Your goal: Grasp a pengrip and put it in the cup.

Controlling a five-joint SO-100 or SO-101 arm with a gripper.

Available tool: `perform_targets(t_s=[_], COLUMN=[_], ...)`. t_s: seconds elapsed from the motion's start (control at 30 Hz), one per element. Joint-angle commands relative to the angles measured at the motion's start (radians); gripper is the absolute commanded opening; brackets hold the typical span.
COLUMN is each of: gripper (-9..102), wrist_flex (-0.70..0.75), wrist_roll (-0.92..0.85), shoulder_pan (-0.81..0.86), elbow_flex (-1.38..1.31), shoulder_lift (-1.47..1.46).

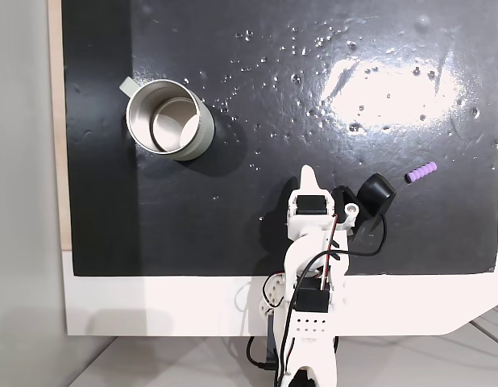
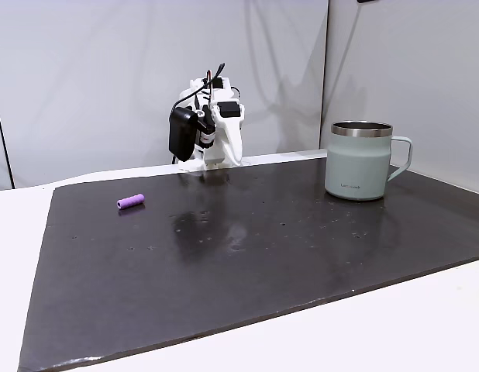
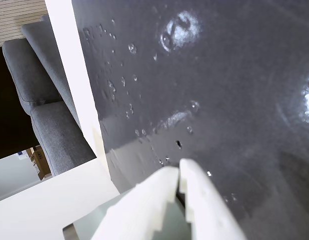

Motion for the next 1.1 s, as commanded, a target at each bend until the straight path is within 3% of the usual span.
perform_targets(t_s=[0.0, 0.3, 0.5, 0.7, 1.07], gripper=[0, 0, 0, 1, 5], wrist_flex=[-0.034, -0.028, 0.109, 0.307, 0.571], wrist_roll=[0.015, 0.012, -0.118, -0.27, -0.396], shoulder_pan=[0.014, 0.014, 0.048, 0.115, 0.336], elbow_flex=[-0.003, -0.006, -0.133, -0.453, -1.137], shoulder_lift=[0.012, 0.012, 0.012, -0.095, -0.729])
